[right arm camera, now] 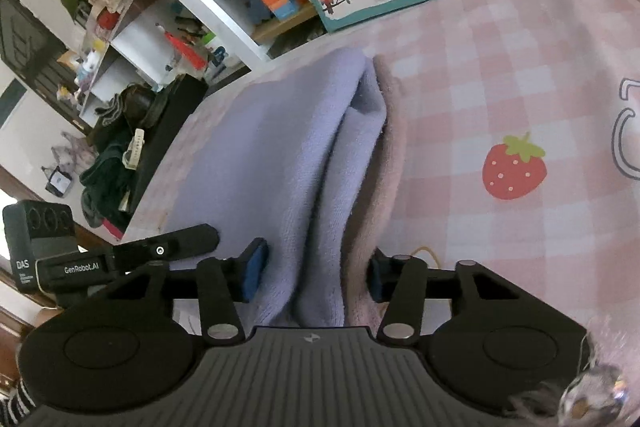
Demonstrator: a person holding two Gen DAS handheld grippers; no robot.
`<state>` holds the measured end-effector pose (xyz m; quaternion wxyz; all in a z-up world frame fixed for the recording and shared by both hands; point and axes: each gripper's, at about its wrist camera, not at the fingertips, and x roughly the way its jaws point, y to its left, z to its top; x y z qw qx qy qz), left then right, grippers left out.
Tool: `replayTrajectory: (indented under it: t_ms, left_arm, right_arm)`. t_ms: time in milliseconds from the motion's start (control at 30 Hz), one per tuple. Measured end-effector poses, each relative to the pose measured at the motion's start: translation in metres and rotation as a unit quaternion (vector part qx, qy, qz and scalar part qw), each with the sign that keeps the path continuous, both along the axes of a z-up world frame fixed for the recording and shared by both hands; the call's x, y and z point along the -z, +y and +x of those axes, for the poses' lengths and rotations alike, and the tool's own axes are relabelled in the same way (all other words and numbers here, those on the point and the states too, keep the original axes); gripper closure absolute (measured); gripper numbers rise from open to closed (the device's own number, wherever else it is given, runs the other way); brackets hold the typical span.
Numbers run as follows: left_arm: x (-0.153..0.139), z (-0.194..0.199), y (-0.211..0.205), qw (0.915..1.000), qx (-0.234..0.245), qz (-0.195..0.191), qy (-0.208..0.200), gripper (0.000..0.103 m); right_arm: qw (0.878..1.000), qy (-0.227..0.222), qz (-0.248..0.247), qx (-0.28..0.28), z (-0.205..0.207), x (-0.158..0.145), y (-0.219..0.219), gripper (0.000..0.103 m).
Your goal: Fold clothes
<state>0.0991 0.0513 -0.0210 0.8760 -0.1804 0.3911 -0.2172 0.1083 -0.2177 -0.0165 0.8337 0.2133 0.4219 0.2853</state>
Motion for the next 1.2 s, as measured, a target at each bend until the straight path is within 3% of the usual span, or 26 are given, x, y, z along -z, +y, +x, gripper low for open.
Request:
replayTrajectory:
  t_ms: [167, 433, 700, 1200]
  left_arm:
    - [-0.011, -0.015, -0.008, 0.9989, 0.0, 0.026, -0.039, 0.04]
    - [-0.034, -0.022, -0.014, 0.9973, 0.003, 0.033, -0.066, 0.04]
    - [-0.043, 0.001, -0.02, 0.9975, 0.002, 0.025, -0.066, 0.04]
    - [-0.03, 0.078, 0.007, 0.9966, -0.04, -0.002, -0.072, 0.04]
  right_arm:
    - [0.998, -0.053, -0.024, -0.007, -0.017, -0.01, 0.007, 0.071]
    - [0.991, -0.121, -0.056, -0.011, -0.036, -0.036, 0.011, 0.072]
    - [0.989, -0.133, -0.06, 0.0, -0.021, -0.049, 0.002, 0.072]
    - [0.99, -0.128, -0.057, 0.0, 0.072, -0.049, 0.021, 0.072]
